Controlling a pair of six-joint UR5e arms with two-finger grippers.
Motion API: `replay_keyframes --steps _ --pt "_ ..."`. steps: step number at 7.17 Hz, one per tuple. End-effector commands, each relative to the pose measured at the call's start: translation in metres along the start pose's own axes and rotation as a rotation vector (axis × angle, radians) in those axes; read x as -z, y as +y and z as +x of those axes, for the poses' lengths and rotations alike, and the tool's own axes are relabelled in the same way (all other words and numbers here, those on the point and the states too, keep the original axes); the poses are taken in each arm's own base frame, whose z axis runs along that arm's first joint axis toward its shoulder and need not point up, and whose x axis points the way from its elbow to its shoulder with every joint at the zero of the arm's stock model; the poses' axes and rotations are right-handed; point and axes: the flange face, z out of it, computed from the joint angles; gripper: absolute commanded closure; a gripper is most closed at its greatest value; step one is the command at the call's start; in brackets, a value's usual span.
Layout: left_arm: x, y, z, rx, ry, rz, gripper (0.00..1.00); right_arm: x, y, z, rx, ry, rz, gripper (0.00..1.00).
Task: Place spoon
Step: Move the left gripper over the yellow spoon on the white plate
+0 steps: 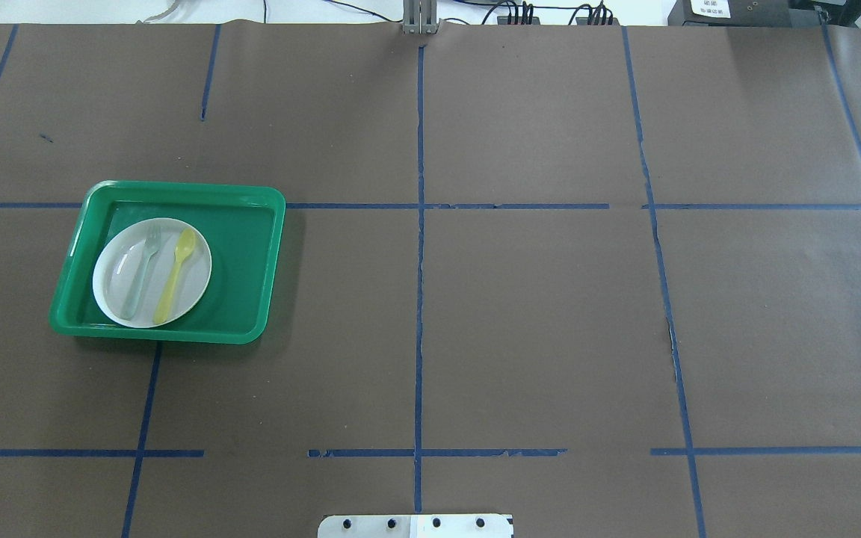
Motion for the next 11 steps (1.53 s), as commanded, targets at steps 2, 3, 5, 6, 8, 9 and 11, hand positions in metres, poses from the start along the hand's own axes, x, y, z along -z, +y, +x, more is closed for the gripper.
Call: replay_keyframes --steps 2,3,5,6,8,9,11 --pt "-0.036 -0.014 0.130 0.042 0.088 -0.046 0.05 0.000 0.000 0.000 -0.001 0.000 -0.001 0.00" --pt "-0.048 -0.008 0.158 0.025 0.104 -0.069 0.09 0.000 0.000 0.000 0.000 0.000 0.000 0.00" --pt "-0.080 0.010 0.177 -0.011 0.064 -0.091 0.13 0.000 0.000 0.000 -0.001 0.000 -0.001 0.00" --pt "-0.091 0.016 0.177 -0.016 0.058 -0.110 0.15 0.000 0.000 0.000 0.000 0.000 0.000 0.00" --pt "-0.118 0.029 0.182 -0.022 0.045 -0.159 0.20 0.000 0.000 0.000 0.000 0.000 0.000 0.00" --pt "-0.122 0.030 0.184 -0.025 0.045 -0.166 0.24 0.000 0.000 0.000 -0.001 0.000 -0.001 0.00" --pt "-0.132 0.034 0.184 -0.026 0.038 -0.183 0.25 0.000 0.000 0.000 0.000 0.000 0.000 0.00"
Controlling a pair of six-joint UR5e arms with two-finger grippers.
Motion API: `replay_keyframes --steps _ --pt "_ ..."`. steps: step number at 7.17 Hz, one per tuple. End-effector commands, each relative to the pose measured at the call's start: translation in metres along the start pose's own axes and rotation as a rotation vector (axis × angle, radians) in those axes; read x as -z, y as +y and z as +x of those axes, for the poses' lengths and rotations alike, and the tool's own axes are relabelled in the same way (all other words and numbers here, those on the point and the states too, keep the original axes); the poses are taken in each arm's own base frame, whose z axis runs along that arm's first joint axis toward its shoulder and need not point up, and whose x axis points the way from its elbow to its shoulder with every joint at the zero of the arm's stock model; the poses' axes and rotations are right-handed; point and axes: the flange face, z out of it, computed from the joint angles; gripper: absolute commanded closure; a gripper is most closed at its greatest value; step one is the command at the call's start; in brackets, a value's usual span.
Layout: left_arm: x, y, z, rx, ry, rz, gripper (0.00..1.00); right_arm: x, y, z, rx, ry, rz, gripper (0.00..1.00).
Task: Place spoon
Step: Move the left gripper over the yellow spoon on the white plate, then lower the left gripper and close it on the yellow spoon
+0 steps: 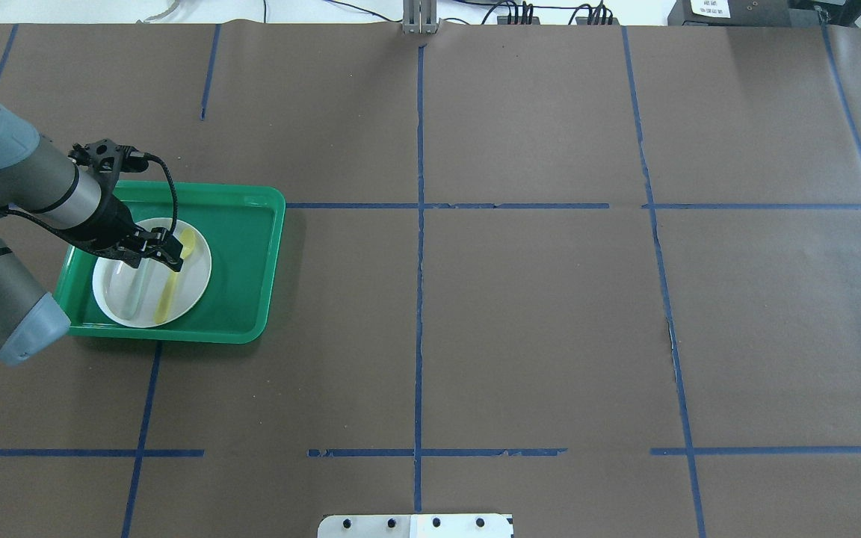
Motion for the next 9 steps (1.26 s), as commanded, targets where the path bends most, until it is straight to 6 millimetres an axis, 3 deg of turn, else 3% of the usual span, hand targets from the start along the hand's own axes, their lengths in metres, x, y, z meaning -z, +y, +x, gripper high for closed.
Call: replay_keyframes --steps 1,5,8,9 --pt "-0.016 0.004 -0.001 0.000 -0.010 -0.026 0.26 0.000 0.000 0.000 0.000 0.000 0.000 0.00" --pt "-0.028 0.008 0.011 -0.018 -0.007 -0.046 0.30 0.000 0.000 0.000 0.000 0.000 0.000 0.00" --pt "-0.032 0.007 0.008 -0.020 -0.013 -0.051 0.45 0.000 0.000 0.000 -0.001 0.000 -0.001 0.00" --pt "-0.031 0.007 0.010 -0.017 -0.012 -0.049 0.61 0.000 0.000 0.000 -0.001 0.000 -0.001 0.00"
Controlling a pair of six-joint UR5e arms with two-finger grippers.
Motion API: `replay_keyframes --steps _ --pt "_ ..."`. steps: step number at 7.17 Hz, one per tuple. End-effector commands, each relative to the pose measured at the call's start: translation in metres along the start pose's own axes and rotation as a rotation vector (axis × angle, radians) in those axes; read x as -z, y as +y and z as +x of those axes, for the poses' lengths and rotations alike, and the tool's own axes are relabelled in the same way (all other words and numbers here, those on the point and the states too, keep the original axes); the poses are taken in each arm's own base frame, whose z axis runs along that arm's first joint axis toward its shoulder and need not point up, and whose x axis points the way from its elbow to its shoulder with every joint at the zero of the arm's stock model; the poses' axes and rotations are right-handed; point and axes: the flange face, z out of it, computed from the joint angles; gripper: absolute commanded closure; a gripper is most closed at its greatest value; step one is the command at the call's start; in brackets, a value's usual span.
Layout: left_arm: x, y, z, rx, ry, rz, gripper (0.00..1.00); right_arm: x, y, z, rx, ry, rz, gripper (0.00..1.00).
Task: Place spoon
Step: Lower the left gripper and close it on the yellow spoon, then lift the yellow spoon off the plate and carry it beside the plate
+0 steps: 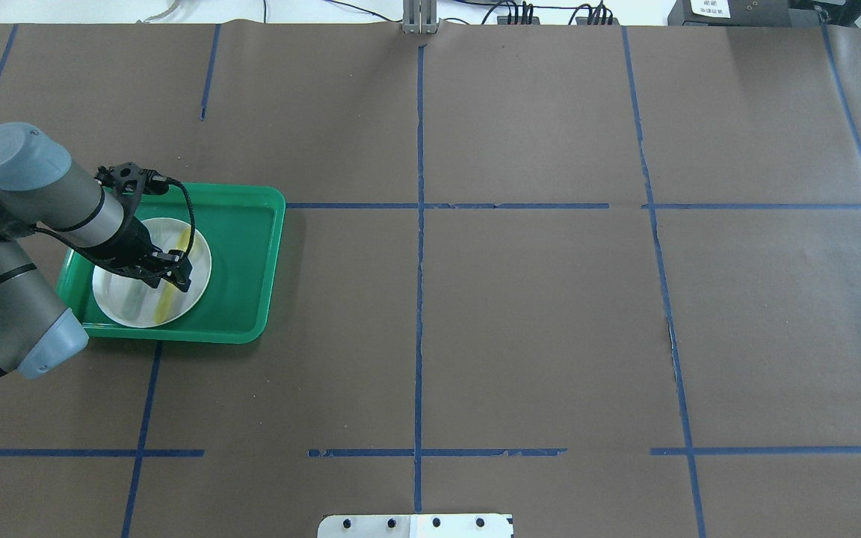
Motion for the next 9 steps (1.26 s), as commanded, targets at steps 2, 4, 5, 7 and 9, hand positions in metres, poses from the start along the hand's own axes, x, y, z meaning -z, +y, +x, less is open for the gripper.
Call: replay_keyframes --steps 2,4,5,7,9 --pt "0.000 0.000 0.001 0.007 0.001 -0.001 0.87 0.000 0.000 0.000 0.001 0.000 0.001 0.00" --pt "0.011 0.002 0.008 -0.001 0.015 0.009 1.00 0.000 0.000 0.000 0.001 0.000 0.001 0.00" --pt "0.028 0.004 0.019 0.006 0.036 0.033 1.00 0.000 0.000 0.000 0.001 0.000 0.001 0.00" --pt "0.051 -0.002 0.027 0.075 0.059 0.070 1.00 0.000 0.000 0.000 0.000 0.000 0.000 0.00" --pt "0.058 -0.016 0.052 0.123 0.082 0.088 1.00 0.000 0.000 0.000 0.001 0.000 0.001 0.00"
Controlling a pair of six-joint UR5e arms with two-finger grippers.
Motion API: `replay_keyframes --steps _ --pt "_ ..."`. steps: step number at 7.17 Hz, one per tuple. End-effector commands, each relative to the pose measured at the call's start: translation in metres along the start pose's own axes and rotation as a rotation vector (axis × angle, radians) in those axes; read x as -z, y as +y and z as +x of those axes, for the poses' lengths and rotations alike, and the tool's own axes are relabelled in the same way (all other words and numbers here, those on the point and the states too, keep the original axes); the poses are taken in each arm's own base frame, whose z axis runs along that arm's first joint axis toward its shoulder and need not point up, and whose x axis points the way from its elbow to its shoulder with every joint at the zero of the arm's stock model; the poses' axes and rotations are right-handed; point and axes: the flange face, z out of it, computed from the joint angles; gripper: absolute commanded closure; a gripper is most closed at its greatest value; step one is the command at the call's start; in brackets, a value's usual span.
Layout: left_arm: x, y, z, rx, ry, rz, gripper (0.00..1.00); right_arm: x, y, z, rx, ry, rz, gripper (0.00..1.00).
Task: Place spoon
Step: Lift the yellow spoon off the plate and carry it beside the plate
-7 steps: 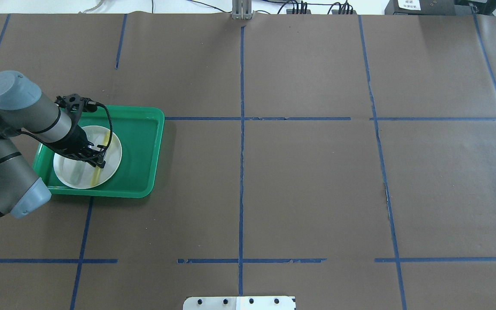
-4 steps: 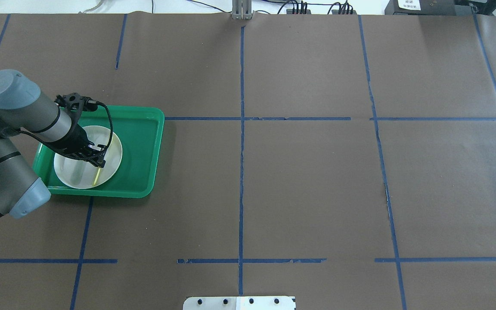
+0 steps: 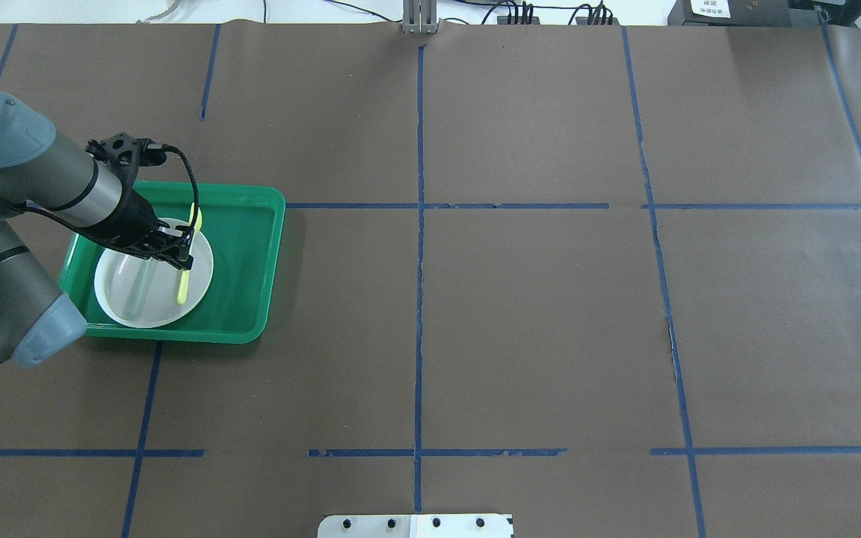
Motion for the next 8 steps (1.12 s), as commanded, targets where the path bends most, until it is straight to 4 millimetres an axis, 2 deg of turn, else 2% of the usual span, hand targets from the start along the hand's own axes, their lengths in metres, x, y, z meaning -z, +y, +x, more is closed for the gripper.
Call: replay_keyframes --steps 1,2,3,5,6,8 --pt "-0.004 -0.016 0.024 0.056 0.012 0.006 1.00 0.000 0.000 0.000 0.001 0.000 0.001 0.00" --pt "-0.017 -0.032 0.031 0.073 0.000 -0.001 1.00 0.000 0.000 0.000 0.000 0.000 -0.001 0.00" --pt "-0.035 -0.036 0.032 0.081 -0.016 -0.023 1.00 0.000 0.000 0.000 0.001 0.000 0.001 0.00" --pt "-0.048 -0.028 0.035 0.074 -0.022 -0.046 0.99 0.000 0.000 0.000 0.000 0.000 -0.001 0.00" --pt "-0.049 -0.027 0.035 0.072 -0.022 -0.047 0.84 0.000 0.000 0.000 0.001 0.000 0.001 0.00" --pt "-0.045 -0.025 0.036 0.065 -0.017 -0.041 0.32 0.000 0.000 0.000 0.001 0.000 0.001 0.00"
